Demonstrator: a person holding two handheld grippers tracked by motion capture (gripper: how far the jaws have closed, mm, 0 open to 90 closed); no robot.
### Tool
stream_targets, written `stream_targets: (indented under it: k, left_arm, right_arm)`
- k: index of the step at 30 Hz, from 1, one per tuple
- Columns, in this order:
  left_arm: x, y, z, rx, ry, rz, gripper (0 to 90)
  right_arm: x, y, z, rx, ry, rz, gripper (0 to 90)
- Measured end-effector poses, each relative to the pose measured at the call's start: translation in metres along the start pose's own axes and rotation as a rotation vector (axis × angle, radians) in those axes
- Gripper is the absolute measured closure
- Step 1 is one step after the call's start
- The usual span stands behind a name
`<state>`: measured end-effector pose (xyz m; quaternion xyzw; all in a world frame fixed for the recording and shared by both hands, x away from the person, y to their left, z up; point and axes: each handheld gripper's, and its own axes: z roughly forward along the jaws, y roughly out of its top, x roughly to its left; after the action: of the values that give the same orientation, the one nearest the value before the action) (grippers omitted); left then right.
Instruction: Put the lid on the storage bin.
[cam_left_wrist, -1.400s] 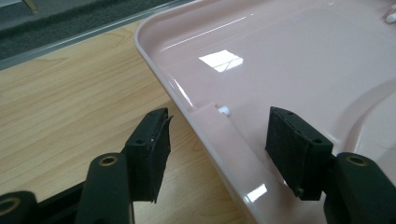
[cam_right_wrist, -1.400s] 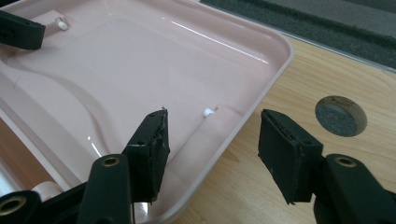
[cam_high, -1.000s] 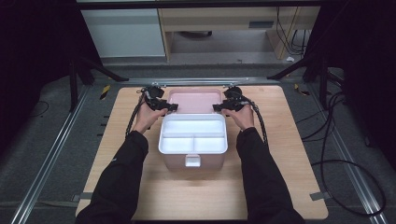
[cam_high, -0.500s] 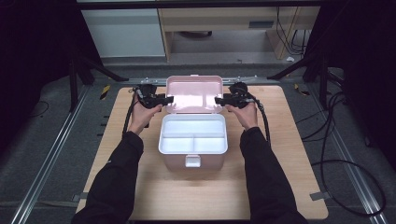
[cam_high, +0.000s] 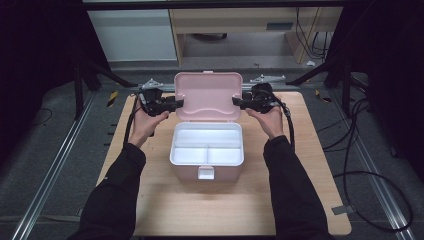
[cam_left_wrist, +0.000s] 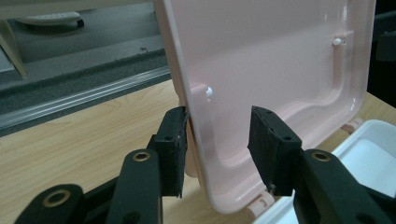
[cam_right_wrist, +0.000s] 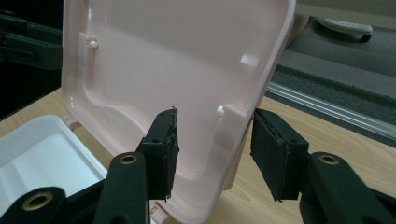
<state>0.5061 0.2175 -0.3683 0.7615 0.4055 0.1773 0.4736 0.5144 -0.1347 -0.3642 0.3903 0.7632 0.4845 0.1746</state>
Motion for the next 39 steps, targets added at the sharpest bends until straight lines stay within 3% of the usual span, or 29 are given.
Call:
stream_targets:
  k: [13,25,39]
  left_arm:
    - [-0.023,-0.001,-0.026,0.018,0.036,0.113,57.6]
    - [-0.032,-0.010,-0.041,0.040,0.038,0.149,64.7]
    - [-0.046,-0.023,-0.054,0.063,0.065,0.168,71.8]
  right_arm:
    - [0.021,0.000,-0.029,0.012,-0.010,-0.087,55.4]
    - [0.039,-0.008,-0.044,0.087,-0.065,-0.148,70.9]
    - [0.048,-0.024,-0.059,0.074,-0.046,-0.167,80.2]
